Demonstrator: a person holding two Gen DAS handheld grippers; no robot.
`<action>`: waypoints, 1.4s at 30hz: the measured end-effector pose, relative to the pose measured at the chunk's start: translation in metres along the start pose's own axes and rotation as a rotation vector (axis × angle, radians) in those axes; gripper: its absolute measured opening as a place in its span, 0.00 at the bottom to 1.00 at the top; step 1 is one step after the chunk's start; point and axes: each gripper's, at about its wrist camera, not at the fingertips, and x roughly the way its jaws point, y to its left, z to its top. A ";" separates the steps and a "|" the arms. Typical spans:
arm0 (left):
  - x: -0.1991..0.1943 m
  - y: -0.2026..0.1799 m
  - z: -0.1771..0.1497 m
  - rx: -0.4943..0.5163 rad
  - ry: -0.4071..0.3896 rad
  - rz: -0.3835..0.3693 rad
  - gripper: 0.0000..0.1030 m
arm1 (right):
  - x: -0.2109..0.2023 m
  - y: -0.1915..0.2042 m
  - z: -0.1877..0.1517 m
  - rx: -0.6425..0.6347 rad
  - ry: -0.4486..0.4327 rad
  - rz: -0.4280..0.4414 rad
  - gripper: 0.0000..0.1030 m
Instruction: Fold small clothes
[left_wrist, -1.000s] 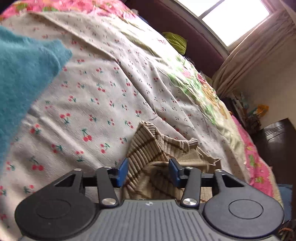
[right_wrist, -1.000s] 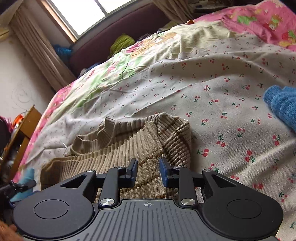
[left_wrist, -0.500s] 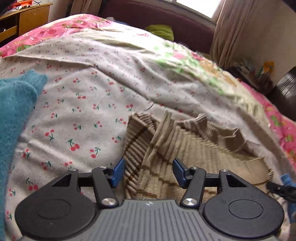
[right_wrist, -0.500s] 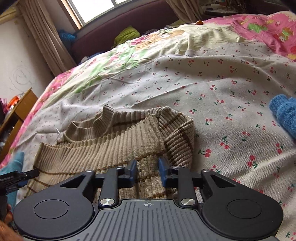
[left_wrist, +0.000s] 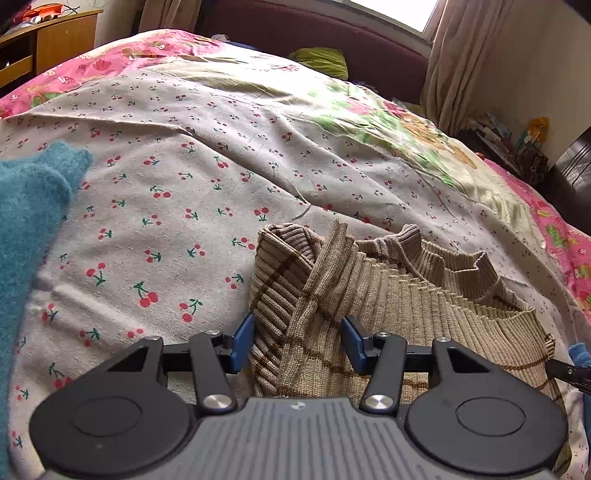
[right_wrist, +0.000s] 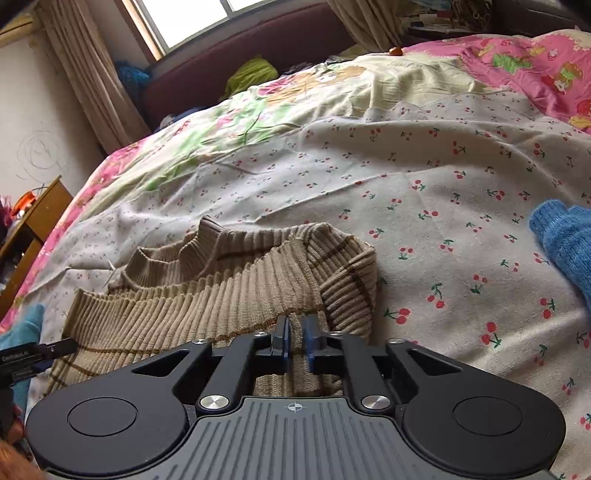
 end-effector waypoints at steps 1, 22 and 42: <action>0.000 0.000 0.000 0.002 -0.001 -0.007 0.62 | 0.001 0.001 0.001 -0.011 -0.005 -0.006 0.15; 0.016 0.001 0.009 0.004 -0.043 0.055 0.43 | 0.018 -0.011 0.009 0.012 -0.018 -0.136 0.07; -0.041 -0.019 -0.032 0.016 -0.161 0.048 0.55 | 0.064 0.127 -0.003 -0.193 0.103 0.030 0.13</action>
